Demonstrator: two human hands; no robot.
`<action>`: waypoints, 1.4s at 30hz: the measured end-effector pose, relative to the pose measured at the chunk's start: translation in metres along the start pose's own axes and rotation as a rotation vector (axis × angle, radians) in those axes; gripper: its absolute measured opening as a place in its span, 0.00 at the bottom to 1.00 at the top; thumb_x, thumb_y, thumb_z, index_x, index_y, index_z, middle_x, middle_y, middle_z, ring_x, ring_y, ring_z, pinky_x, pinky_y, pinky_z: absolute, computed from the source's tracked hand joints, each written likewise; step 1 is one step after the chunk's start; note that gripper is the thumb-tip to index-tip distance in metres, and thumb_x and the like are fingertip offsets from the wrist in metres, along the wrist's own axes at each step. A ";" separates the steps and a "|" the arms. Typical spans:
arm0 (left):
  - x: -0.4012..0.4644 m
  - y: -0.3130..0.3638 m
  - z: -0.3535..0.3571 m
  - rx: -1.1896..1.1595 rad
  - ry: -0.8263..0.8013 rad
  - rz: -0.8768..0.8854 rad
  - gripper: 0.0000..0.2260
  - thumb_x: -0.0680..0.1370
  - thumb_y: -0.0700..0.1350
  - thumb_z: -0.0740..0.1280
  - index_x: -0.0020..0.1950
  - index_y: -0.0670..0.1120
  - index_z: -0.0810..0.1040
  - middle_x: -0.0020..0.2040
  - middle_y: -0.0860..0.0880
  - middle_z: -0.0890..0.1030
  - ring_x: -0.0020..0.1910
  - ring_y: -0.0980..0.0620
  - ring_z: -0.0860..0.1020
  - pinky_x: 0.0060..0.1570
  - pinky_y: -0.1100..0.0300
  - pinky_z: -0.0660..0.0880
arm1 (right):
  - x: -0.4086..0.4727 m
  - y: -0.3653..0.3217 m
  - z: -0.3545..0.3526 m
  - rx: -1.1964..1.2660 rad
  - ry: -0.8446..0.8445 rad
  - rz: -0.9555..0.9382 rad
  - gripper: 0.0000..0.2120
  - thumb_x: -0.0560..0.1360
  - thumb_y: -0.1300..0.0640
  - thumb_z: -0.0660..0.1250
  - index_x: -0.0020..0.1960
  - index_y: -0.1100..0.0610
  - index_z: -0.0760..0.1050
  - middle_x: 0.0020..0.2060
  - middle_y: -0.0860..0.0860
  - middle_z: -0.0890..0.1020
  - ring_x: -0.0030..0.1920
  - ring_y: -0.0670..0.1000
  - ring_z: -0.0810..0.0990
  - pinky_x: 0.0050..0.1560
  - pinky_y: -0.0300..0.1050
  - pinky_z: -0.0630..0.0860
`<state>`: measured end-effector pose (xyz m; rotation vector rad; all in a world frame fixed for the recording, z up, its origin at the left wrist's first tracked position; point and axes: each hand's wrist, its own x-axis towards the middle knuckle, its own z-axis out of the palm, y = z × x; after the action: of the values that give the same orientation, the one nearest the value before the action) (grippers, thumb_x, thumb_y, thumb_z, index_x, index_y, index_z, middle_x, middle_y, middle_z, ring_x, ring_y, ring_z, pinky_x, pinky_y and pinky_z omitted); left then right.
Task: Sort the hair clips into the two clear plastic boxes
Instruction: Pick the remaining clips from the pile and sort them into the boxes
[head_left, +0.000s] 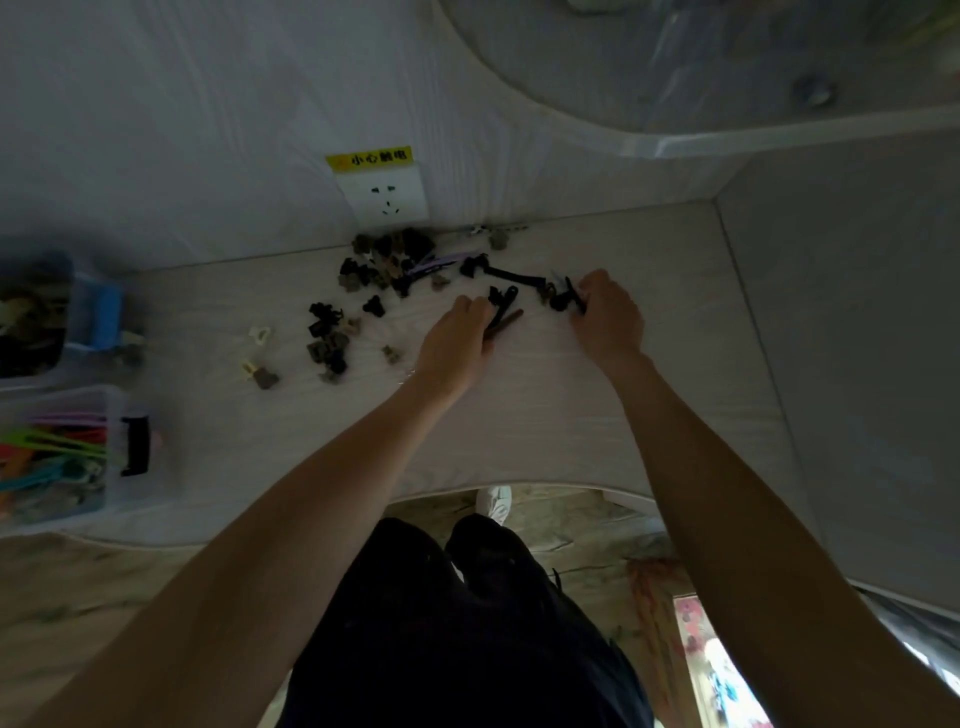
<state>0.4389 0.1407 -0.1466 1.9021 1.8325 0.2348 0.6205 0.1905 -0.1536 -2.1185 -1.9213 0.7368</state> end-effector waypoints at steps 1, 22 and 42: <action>0.003 0.003 0.001 -0.009 0.004 -0.015 0.18 0.76 0.45 0.66 0.63 0.43 0.68 0.58 0.42 0.71 0.52 0.43 0.75 0.47 0.53 0.71 | -0.004 0.003 0.000 -0.006 0.010 0.017 0.14 0.76 0.61 0.61 0.61 0.61 0.68 0.56 0.60 0.77 0.54 0.58 0.76 0.48 0.45 0.71; -0.075 -0.046 -0.054 -0.345 0.057 0.297 0.08 0.77 0.41 0.65 0.54 0.41 0.78 0.47 0.45 0.79 0.43 0.51 0.77 0.42 0.63 0.73 | -0.133 -0.050 0.031 0.540 0.034 0.077 0.10 0.77 0.60 0.62 0.57 0.60 0.73 0.48 0.57 0.80 0.40 0.51 0.80 0.45 0.47 0.80; -0.264 -0.314 -0.176 0.085 0.215 -0.345 0.13 0.75 0.45 0.66 0.60 0.47 0.77 0.54 0.45 0.79 0.54 0.43 0.74 0.48 0.53 0.71 | -0.196 -0.370 0.155 0.268 -0.322 -0.764 0.11 0.76 0.64 0.61 0.57 0.62 0.74 0.49 0.60 0.78 0.48 0.57 0.76 0.46 0.44 0.69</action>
<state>0.0576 -0.0824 -0.0822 1.6289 2.3102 0.2550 0.2146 0.0243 -0.0721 -1.0146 -2.3709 1.0975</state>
